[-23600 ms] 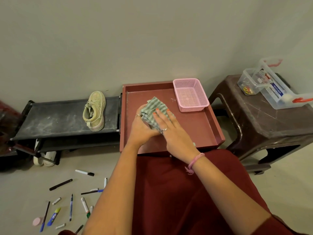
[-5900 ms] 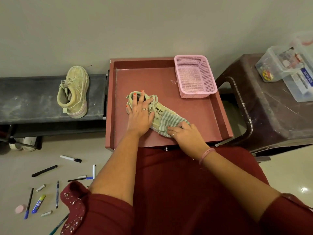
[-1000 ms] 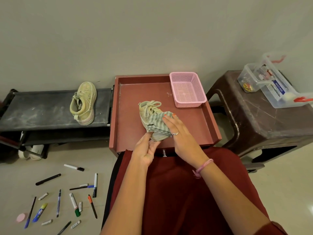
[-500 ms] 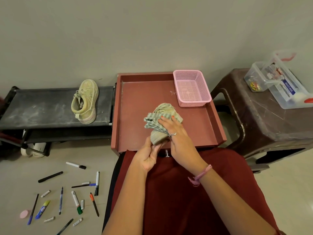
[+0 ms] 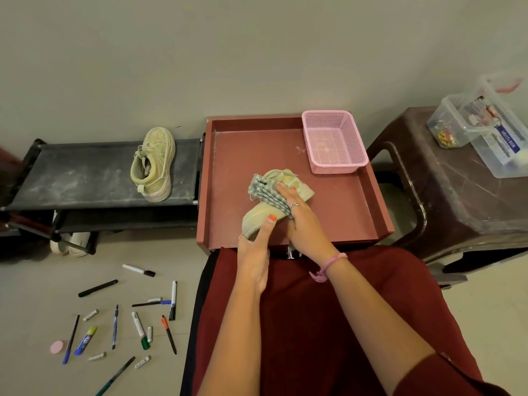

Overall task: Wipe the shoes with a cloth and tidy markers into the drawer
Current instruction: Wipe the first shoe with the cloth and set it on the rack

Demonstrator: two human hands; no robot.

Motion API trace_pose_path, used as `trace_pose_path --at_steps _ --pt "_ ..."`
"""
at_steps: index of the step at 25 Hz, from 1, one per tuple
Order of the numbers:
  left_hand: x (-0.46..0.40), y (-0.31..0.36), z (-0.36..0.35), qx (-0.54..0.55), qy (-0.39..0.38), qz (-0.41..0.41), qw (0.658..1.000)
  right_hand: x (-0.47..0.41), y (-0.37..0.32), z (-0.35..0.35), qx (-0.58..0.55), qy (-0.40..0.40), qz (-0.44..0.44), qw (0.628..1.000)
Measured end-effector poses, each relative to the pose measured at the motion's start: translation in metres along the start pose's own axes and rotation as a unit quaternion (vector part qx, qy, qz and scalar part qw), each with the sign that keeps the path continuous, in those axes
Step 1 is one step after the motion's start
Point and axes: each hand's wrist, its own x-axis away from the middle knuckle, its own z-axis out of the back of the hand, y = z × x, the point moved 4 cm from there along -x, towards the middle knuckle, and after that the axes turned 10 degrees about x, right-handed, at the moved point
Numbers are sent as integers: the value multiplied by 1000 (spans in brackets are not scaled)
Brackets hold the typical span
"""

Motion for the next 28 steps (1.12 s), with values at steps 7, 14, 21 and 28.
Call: trace_pose_path --at_steps 7,14,21,28 --pt "-22 0 25 -79 -54 -42 994 25 -23 -16 186 -19 138 973" --pt "-27 2 25 -95 -59 -62 992 4 5 6 198 -8 70 978" --pt "-33 -11 36 -166 -29 -54 984 24 -37 -21 192 -63 201 959" --pt "-35 -7 30 -139 -32 -71 987 8 -25 -4 191 -59 194 960"
